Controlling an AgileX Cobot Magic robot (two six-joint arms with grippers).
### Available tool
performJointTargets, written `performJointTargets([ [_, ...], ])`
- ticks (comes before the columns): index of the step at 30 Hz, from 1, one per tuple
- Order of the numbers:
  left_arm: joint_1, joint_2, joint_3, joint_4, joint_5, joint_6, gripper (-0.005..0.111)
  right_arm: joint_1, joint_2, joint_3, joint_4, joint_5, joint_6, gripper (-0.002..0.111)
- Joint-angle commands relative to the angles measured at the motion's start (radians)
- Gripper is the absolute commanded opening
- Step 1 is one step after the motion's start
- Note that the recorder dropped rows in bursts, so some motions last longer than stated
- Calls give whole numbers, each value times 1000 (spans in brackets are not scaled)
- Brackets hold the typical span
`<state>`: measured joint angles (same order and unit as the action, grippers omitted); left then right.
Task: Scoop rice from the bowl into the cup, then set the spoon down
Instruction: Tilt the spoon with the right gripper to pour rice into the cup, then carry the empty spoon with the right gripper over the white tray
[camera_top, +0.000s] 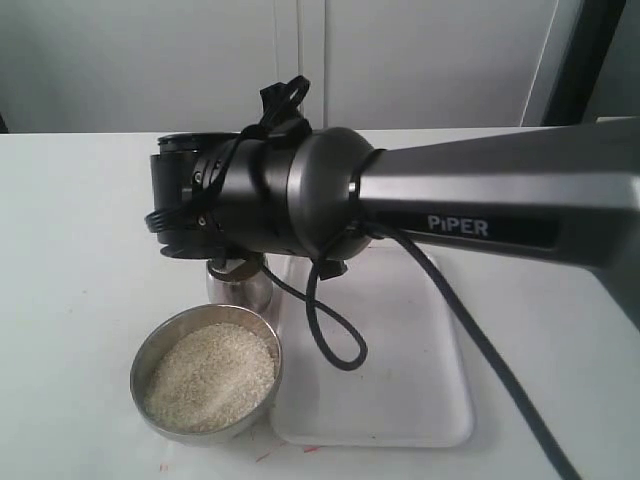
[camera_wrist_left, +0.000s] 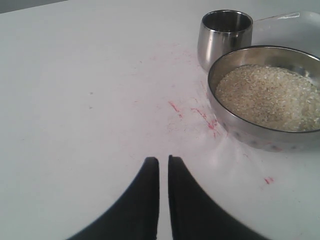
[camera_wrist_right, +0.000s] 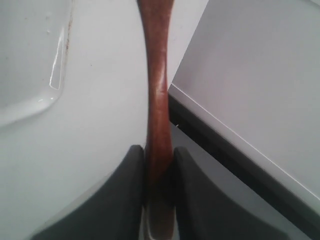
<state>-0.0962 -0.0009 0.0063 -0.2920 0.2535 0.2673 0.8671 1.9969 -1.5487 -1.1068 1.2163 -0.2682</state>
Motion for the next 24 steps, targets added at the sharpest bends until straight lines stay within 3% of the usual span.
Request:
performJointTargets([
  [1,-7,1,-6,-7,1,-2,14,12,-14,4,-5,5,3,0],
  [14,-7,1,-6,-7,1,-2,14,21,-43,4,13,5,-36,0],
  [24,-7,1,-6,-7,1,-2,14,20,-104,4,26,5,205,0],
])
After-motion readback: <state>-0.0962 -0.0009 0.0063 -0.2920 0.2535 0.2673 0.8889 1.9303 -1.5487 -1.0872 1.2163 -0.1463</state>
